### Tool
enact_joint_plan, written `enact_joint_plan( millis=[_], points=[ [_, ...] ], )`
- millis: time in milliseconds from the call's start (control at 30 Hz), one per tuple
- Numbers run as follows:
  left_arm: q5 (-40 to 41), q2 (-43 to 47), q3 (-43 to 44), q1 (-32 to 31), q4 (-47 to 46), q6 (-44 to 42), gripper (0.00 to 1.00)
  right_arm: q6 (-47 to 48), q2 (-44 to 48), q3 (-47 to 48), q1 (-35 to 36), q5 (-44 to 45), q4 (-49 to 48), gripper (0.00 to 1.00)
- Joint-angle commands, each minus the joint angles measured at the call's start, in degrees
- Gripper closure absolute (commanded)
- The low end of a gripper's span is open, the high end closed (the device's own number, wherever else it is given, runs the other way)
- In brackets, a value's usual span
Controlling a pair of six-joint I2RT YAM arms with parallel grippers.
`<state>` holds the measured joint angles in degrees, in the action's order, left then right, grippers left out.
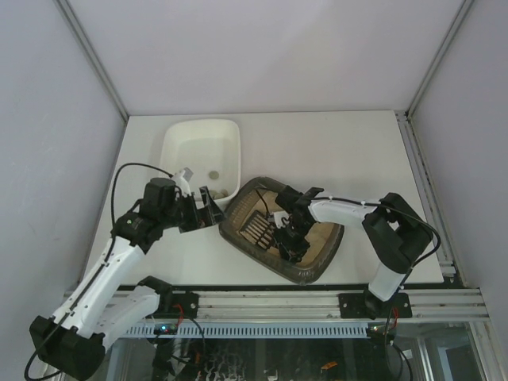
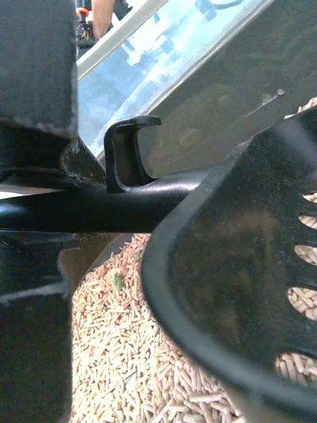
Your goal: Clean the litter box
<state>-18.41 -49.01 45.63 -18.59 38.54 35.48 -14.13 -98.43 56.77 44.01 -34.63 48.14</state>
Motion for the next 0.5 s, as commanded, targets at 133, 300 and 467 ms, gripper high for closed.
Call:
enact_joint_plan(
  millis=[133, 300, 467],
  points=[
    [0.3, 0.7, -7.2, -12.8, -4.7, 5.2, 0.0, -12.5, 0.9, 0.5, 1.4, 21.4, 6.3, 1.0],
    [16.0, 0.2, -3.8, -16.1, -6.8, 4.4, 0.0, -16.5, 4.9, 2.5, 1.5, 35.4, 10.5, 1.0],
    [23.0, -2.4, -2.6, -16.9, -8.6, 0.7, 0.0, -18.2, 8.0, 2.2, 1.6, 39.3, 10.1, 1.0]
  ],
)
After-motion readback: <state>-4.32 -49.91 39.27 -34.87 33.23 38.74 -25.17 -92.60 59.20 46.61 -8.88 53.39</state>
